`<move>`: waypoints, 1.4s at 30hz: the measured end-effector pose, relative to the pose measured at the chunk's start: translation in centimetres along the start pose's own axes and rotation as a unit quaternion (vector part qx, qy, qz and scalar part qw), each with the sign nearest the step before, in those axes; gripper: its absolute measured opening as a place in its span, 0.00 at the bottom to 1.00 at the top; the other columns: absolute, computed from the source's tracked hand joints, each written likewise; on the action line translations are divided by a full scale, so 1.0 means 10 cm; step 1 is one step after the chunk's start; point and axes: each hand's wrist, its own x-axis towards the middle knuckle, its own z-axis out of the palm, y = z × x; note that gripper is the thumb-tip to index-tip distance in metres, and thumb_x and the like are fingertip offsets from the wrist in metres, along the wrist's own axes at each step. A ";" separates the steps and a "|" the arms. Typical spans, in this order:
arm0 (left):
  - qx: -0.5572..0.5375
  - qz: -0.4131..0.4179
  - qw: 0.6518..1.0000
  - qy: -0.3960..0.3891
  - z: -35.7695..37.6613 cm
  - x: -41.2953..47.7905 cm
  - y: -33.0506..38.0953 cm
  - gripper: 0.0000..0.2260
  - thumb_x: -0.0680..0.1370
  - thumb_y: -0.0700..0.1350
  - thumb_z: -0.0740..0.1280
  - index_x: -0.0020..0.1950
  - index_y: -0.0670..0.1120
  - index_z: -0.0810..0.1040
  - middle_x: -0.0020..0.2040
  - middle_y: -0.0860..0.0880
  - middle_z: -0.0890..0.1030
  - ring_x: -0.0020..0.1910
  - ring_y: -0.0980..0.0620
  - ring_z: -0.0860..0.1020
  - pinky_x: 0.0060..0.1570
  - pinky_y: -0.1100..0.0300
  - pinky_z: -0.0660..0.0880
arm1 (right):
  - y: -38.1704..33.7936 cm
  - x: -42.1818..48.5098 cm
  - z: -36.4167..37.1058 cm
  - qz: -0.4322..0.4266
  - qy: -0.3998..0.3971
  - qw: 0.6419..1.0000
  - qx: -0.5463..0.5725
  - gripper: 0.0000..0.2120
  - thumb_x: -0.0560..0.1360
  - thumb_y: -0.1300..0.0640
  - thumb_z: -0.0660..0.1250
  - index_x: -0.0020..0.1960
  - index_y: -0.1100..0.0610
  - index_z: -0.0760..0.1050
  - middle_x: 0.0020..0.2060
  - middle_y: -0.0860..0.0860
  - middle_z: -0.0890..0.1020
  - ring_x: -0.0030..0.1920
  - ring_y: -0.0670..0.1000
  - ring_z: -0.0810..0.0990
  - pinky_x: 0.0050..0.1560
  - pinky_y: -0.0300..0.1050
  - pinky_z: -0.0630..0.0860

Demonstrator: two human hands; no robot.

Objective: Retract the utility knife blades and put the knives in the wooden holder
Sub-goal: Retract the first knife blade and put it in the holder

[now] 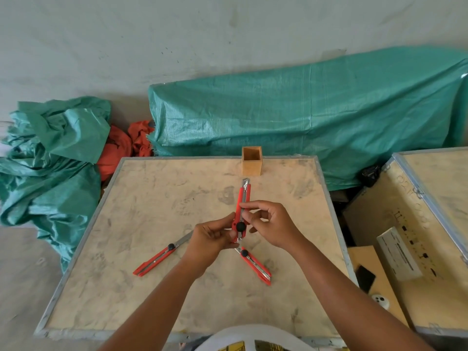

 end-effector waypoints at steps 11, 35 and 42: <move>0.102 0.041 0.994 -0.010 0.09 1.46 0.45 0.19 0.76 0.34 0.70 0.62 0.53 0.81 0.55 0.49 0.86 0.50 0.47 0.85 0.49 0.50 0.83 | -0.08 1.32 -0.58 -0.002 0.083 0.995 -0.054 0.16 0.76 0.64 0.73 0.62 0.52 0.83 0.58 0.50 0.84 0.42 0.51 0.87 0.42 0.47 0.87; 0.320 -0.062 0.945 -0.003 0.02 3.75 -0.21 0.27 0.74 0.38 0.72 0.71 0.50 0.71 0.64 0.46 0.80 0.66 0.45 0.76 0.60 0.56 0.72 | 1.18 3.03 -0.81 -0.029 0.201 0.950 -0.237 0.13 0.74 0.67 0.73 0.57 0.57 0.86 0.51 0.54 0.88 0.51 0.51 0.85 0.54 0.22 0.70; 0.278 -0.061 0.958 0.009 0.01 3.70 -0.22 0.26 0.74 0.39 0.73 0.71 0.51 0.73 0.63 0.47 0.81 0.65 0.46 0.77 0.62 0.54 0.74 | 1.14 2.92 -0.75 -0.023 0.200 0.955 -0.216 0.14 0.75 0.67 0.72 0.58 0.57 0.85 0.55 0.55 0.87 0.58 0.52 0.84 0.64 0.47 0.79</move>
